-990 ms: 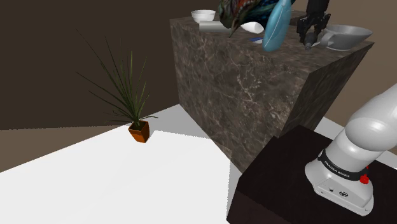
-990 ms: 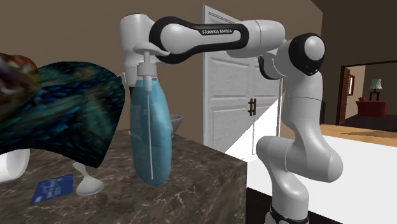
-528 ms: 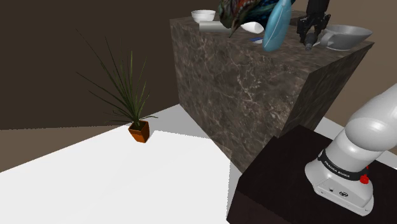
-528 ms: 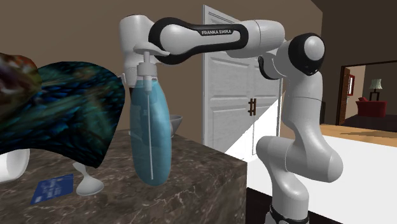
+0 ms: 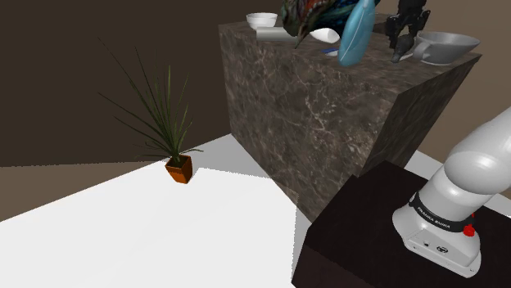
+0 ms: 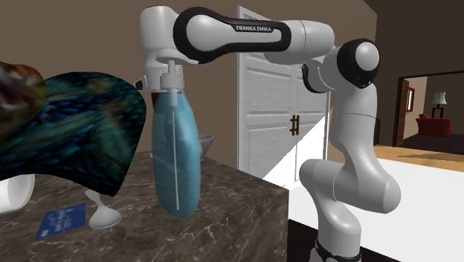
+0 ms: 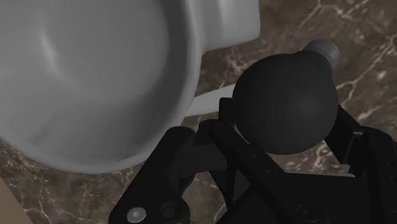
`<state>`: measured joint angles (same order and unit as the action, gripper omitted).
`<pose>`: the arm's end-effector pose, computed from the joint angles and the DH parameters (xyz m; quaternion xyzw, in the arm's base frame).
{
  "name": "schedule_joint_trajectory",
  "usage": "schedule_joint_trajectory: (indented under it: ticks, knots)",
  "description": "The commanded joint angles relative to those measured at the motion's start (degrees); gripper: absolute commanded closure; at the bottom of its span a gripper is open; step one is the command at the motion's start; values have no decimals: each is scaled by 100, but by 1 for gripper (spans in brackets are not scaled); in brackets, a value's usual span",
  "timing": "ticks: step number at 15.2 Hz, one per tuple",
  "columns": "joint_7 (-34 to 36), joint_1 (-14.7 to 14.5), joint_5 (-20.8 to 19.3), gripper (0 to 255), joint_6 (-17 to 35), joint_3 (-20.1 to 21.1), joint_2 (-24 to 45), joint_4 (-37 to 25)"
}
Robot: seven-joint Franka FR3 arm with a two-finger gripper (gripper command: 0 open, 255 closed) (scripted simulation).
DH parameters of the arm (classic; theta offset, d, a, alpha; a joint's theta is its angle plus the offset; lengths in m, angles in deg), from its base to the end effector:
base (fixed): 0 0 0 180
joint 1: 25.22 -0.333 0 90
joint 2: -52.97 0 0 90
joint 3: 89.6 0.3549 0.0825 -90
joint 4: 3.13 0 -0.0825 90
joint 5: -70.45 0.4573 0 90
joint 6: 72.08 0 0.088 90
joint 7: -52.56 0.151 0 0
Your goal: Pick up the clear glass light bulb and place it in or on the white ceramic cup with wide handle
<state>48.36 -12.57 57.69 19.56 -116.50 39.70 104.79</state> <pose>0.3896 -0.3893 0.5728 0.9548 -0.2887 -0.0568 0.0411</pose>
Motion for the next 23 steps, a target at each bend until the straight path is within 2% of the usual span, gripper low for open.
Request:
schedule_joint_trajectory:
  ticks: [1,23]
  knots:
    - [-36,-2,13,255,-157,0,26,-183]
    - [-467,-15,254,255,-1871,-70,703,-2550]
